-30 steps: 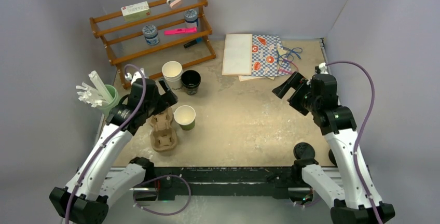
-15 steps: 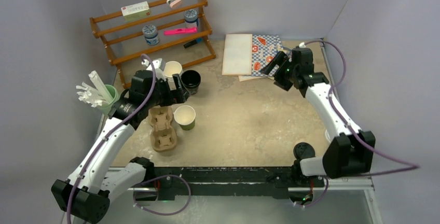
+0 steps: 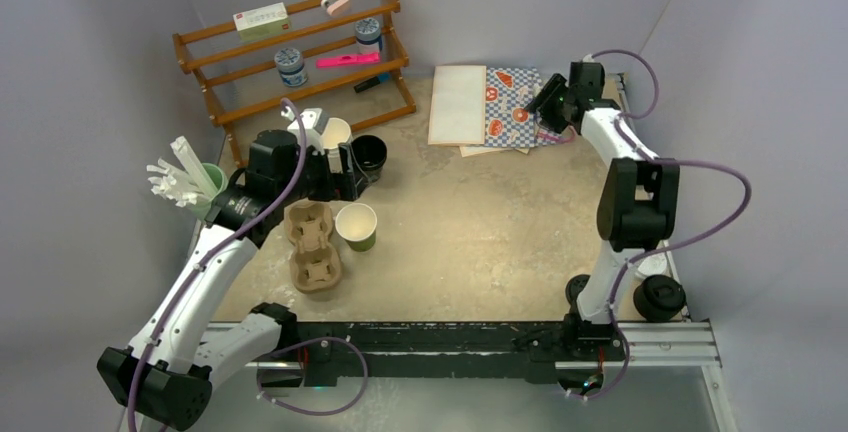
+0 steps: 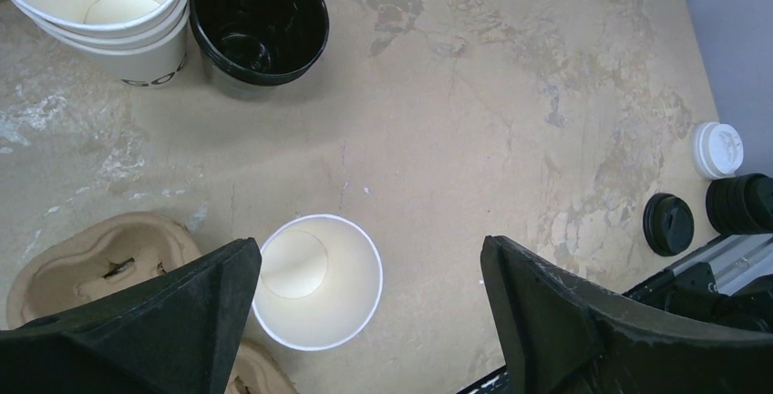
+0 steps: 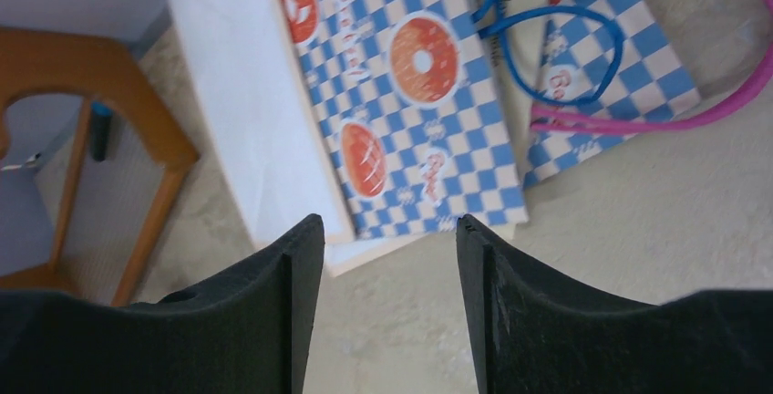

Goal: Pack the takeout coffee

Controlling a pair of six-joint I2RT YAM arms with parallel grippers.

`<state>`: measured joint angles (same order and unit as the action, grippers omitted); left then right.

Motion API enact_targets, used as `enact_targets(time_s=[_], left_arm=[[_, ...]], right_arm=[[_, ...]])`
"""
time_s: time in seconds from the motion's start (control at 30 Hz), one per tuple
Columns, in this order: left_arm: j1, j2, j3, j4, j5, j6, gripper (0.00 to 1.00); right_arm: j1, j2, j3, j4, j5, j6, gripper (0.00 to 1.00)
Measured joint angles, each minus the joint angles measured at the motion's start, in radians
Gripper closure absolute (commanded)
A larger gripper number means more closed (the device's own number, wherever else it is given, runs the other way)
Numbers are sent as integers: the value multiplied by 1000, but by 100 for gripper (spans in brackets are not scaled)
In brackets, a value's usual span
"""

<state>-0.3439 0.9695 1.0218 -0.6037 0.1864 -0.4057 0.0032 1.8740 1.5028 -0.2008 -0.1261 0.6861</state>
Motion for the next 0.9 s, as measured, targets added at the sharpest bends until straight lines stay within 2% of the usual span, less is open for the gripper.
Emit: enact_targets(time_s=[0.33,0.67,0.77,0.87,0.9], left_arm=[[0,12,3,-5,18,27,5],[0,49,5,-6,10,32,5],[0,63,13,-8,6,32,6],[0,70,20,-8,3,32,6],[0,71,22,-8,3,32,6]], right_arm=[[-39,300,185,-6,-6,-97,51],[-43,431,332,-20,-43,-138,59],[-44,450,341,-18,-80,-142,71],[-52,460,339,-8,-137,-137,96],[-55,460,334,2,-158,-132,100]])
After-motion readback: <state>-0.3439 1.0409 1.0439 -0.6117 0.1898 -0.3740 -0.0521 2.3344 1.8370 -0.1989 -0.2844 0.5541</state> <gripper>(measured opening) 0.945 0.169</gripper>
